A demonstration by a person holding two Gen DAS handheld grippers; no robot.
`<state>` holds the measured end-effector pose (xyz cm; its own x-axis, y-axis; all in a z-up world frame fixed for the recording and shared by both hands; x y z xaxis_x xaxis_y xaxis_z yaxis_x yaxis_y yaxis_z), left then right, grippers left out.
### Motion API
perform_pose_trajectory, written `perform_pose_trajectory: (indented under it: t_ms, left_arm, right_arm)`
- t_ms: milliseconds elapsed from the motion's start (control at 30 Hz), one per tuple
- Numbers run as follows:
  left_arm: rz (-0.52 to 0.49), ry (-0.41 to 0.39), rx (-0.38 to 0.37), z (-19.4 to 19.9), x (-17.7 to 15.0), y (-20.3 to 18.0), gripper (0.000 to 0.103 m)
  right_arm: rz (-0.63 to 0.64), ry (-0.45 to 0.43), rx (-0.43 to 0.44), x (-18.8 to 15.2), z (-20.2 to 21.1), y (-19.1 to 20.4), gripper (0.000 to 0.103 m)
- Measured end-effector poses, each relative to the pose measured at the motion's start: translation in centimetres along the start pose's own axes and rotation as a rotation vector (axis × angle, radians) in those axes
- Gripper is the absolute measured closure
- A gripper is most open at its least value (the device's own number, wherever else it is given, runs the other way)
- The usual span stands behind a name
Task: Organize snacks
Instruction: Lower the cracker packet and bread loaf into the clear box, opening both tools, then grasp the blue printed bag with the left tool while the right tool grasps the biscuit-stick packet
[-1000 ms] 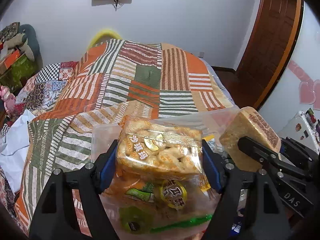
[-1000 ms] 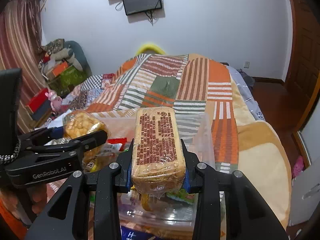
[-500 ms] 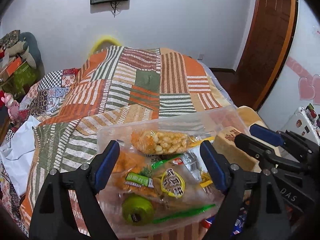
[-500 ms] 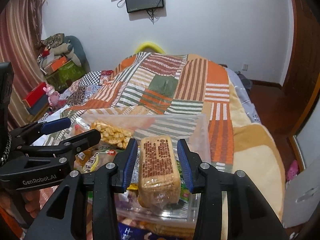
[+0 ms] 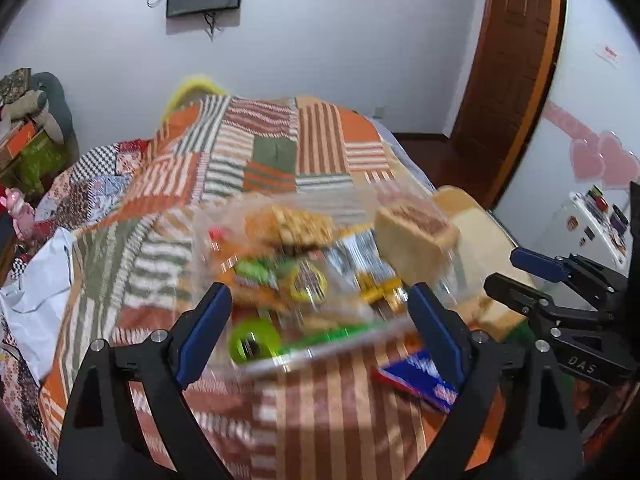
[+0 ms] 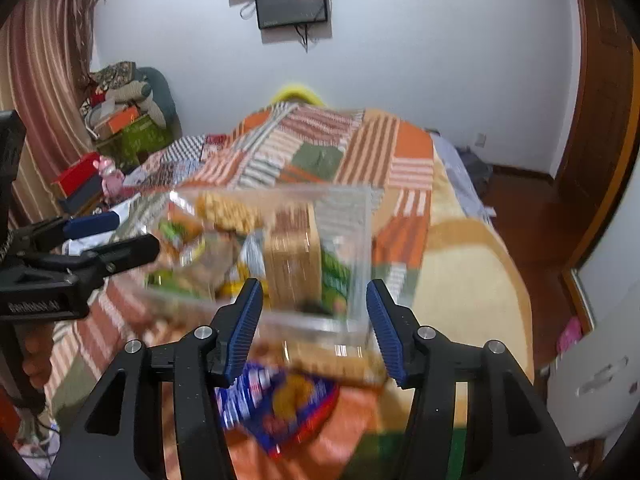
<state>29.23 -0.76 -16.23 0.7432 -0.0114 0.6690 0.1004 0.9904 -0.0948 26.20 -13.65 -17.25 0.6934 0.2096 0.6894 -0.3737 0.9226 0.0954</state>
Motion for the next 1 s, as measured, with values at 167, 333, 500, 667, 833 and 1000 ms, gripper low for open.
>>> perform_pose_trajectory:
  t_ms: [167, 333, 500, 667, 833, 1000]
  left_arm:
    - [-0.009, 0.032, -0.015, 0.2, -2.9, -0.8, 0.012]
    - [0.002, 0.068, -0.053, 0.0, -4.8, -1.8, 0.012]
    - [-0.002, 0.1, -0.079, -0.9, -6.0, -3.3, 0.012]
    - [-0.002, 0.129, -0.096, -1.7, -6.7, -4.4, 0.012]
    - [-0.019, 0.142, -0.117, -2.4, -6.6, -5.7, 0.012]
    - [-0.045, 0.168, -0.136, -4.0, -6.6, -7.5, 0.011]
  right_arm:
    - [-0.016, 0.076, 0.031, -3.5, -0.5, 0.2, 0.05]
    - [-0.069, 0.101, 0.046, -5.4, -0.9, -0.2, 0.048]
    - [-0.116, 0.141, 0.133, -7.2, -1.5, 0.4, 0.051]
    - [-0.079, 0.155, 0.221, -7.6, -1.9, 2.9, 0.064]
    - [-0.048, 0.168, 0.218, -8.1, -1.5, 3.4, 0.064]
    - [-0.122, 0.152, 0.153, -8.2, -0.2, -0.7, 0.064]
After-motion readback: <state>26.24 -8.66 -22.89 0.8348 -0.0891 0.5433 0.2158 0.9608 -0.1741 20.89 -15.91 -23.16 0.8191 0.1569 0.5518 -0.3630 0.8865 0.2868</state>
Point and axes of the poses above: each gripper's, at about its wrist camera, not at the fingertips, and z roughly against the way its jaws point, y to its left, x to its top, the point moved 9 cm from there along -z, roughly the way its jaws point, and after that the axes turned 4 degrees about y, right-handed, at the moved point
